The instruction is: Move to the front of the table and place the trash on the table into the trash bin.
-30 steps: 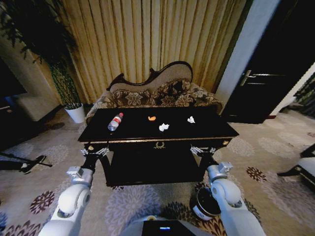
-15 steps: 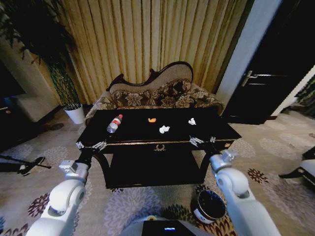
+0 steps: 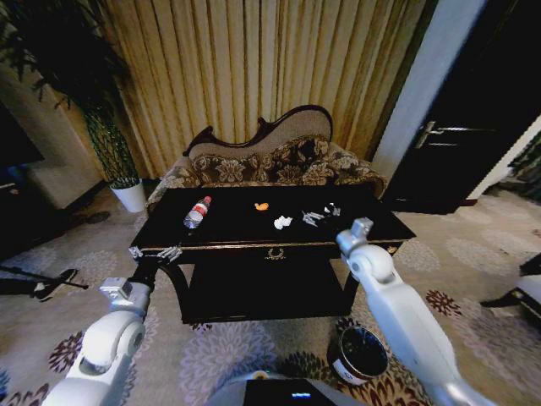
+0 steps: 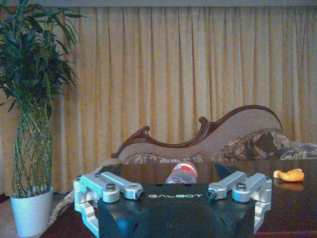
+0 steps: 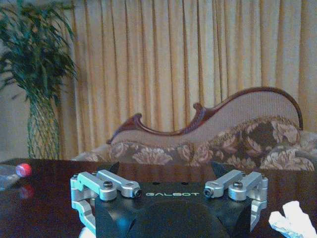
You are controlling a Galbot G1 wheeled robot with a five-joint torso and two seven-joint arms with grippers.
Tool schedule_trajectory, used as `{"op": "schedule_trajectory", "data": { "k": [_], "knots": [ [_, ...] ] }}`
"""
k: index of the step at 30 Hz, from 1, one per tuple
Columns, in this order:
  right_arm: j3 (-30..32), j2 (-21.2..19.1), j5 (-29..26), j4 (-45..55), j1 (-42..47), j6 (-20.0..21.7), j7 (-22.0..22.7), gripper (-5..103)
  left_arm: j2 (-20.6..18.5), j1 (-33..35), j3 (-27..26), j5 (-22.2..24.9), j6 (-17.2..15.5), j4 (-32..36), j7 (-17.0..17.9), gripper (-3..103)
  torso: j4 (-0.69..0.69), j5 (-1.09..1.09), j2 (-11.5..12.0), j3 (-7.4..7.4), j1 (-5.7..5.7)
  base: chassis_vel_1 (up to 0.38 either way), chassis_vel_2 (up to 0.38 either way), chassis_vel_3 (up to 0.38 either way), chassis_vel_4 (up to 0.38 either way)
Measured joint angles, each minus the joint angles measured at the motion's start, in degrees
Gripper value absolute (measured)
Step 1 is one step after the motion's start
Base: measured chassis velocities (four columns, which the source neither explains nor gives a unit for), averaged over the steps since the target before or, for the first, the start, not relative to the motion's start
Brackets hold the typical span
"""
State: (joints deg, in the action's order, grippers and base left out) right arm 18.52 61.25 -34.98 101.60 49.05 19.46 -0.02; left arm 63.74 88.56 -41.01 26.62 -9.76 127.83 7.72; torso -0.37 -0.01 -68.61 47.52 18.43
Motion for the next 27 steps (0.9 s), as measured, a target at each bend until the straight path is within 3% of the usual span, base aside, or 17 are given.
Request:
{"op": "schedule_trajectory", "data": {
  "k": [18, 27],
  "knots": [
    [-6.19, 5.19, 3.18, -22.26, -14.3, -2.48, 0.01, 100, 2.43, 1.69, 0.14, -1.65, 1.25, -1.0, -0.27, 100, 0.01, 0.01, 0.0, 0.0, 0.0, 0.0, 0.0, 0.0, 0.0],
    [-3.87, 2.98, 3.03, -23.97, -15.55, -2.65, 0.01, 100, 3.11, 2.09, 0.16, -1.97, 1.46, -1.1, -0.58, 100, -0.02, 0.0, 0.0, -0.01, 0.0, 0.0, 0.0, 0.0, 0.0]
  ]
}}
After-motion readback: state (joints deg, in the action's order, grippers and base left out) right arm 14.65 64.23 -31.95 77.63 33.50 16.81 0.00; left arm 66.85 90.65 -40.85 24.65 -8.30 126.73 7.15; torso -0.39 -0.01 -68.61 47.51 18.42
